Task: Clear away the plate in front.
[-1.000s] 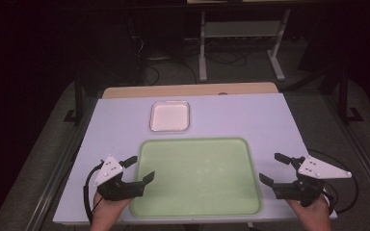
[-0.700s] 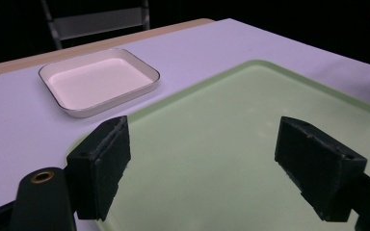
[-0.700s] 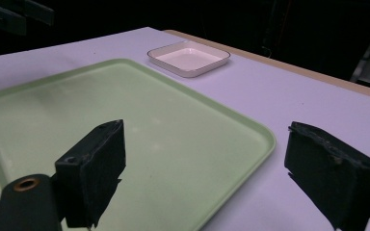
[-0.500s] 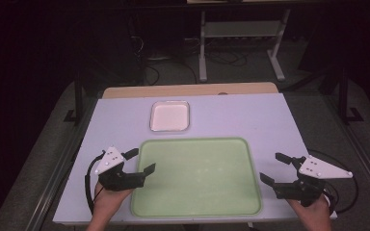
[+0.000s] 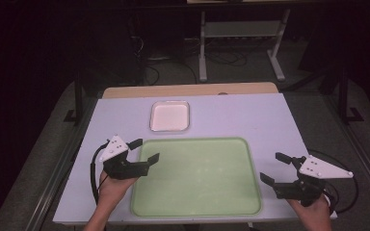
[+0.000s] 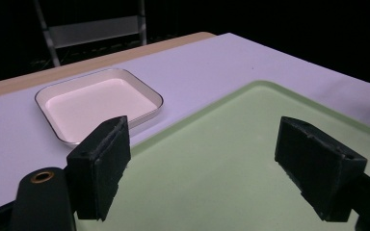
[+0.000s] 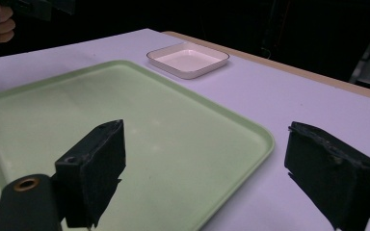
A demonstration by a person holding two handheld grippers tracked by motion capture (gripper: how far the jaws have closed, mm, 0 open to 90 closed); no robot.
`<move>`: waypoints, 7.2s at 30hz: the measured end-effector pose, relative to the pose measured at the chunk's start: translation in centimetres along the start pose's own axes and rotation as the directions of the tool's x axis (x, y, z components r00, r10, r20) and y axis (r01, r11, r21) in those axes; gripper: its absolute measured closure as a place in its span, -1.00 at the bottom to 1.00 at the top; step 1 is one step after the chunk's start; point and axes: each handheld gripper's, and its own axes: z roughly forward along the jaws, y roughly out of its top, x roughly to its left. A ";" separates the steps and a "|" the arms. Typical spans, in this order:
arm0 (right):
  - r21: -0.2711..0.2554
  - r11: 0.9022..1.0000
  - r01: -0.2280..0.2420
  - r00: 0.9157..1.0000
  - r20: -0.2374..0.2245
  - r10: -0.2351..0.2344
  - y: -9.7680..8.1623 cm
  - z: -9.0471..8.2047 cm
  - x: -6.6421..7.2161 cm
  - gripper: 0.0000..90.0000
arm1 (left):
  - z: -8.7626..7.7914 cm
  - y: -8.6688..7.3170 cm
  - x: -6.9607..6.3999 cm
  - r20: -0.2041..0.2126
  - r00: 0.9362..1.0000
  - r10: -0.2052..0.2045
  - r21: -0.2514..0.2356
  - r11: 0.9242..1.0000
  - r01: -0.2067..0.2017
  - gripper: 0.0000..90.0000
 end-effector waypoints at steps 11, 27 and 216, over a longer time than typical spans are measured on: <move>-0.003 1.000 0.001 1.000 0.003 -0.001 0.1 -0.1 -0.1 -0.70 | 0.9 0.6 1.0 0.002 1.000 -0.014 0.006 1.000 0.014 -0.56; -0.006 1.000 -0.004 1.000 0.011 0.004 0.1 -0.1 -0.3 -0.70 | 2.8 2.7 2.8 -0.017 1.000 -0.007 0.004 1.000 0.007 -0.55; -0.007 1.000 -0.004 1.000 0.007 0.004 0.3 0.4 -0.8 -0.69 | 11.4 3.0 13.2 -0.283 0.726 -0.627 -0.043 0.764 0.643 0.97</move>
